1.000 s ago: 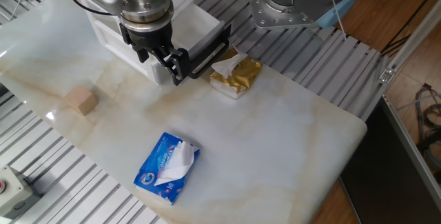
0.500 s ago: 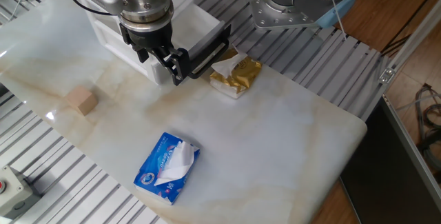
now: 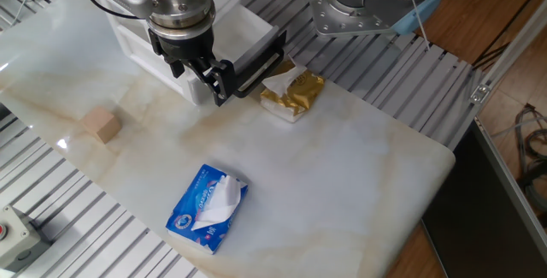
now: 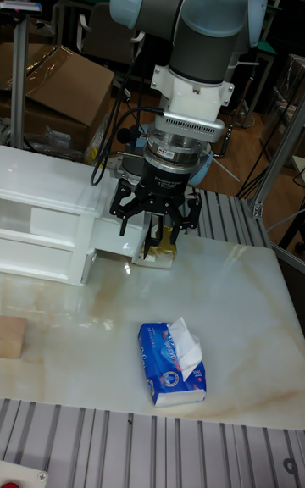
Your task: Put things in the drawer
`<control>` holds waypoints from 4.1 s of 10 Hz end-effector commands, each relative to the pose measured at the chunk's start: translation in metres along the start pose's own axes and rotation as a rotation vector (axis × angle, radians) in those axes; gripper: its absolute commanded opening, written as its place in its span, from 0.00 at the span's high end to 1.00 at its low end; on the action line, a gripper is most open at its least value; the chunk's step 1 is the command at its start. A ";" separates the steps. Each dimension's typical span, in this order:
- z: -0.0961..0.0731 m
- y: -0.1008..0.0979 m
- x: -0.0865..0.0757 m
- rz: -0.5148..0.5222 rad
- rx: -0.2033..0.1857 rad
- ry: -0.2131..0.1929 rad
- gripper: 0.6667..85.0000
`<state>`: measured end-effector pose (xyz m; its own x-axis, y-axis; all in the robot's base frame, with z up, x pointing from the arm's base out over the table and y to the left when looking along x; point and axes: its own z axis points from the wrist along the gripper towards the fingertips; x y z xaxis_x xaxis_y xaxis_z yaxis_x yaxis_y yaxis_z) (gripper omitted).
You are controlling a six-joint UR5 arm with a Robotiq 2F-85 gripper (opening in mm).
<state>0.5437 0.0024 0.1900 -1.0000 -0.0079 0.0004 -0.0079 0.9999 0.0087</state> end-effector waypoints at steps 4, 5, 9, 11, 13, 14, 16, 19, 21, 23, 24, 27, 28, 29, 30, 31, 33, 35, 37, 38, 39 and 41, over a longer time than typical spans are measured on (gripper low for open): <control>-0.004 -0.007 -0.046 0.074 0.036 -0.177 1.00; -0.004 -0.007 -0.046 0.074 0.036 -0.177 1.00; -0.004 -0.008 -0.043 0.075 0.042 -0.165 1.00; -0.002 -0.004 -0.026 0.120 0.029 -0.098 1.00; 0.000 0.000 -0.003 0.150 0.015 -0.013 1.00; 0.000 0.000 0.000 0.144 0.017 -0.005 1.00; 0.001 -0.002 0.006 0.130 0.021 0.015 1.00; 0.004 -0.010 0.001 0.122 0.044 -0.007 1.00; 0.007 -0.016 -0.005 0.098 0.064 -0.023 1.00; 0.016 -0.016 -0.015 0.082 0.035 -0.057 1.00; 0.019 -0.010 -0.018 0.072 -0.002 -0.071 1.00; 0.016 -0.014 -0.029 0.022 0.012 -0.114 1.00; 0.016 -0.014 -0.030 0.027 0.016 -0.111 1.00; 0.016 -0.017 -0.028 0.026 0.024 -0.109 1.00; 0.018 -0.020 -0.028 0.023 0.030 -0.114 1.00; 0.020 -0.021 -0.027 0.011 0.025 -0.120 1.00; 0.021 -0.019 -0.029 0.008 0.016 -0.129 1.00; 0.021 -0.021 -0.029 0.011 0.017 -0.132 1.00; 0.021 -0.022 -0.028 0.012 0.020 -0.132 1.00; 0.020 -0.023 -0.028 0.012 0.025 -0.134 1.00; 0.019 -0.028 -0.028 0.011 0.043 -0.135 1.00; 0.019 -0.028 -0.028 0.000 0.045 -0.136 1.00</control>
<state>0.5713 -0.0253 0.1693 -0.9916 -0.0066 -0.1290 -0.0015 0.9992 -0.0396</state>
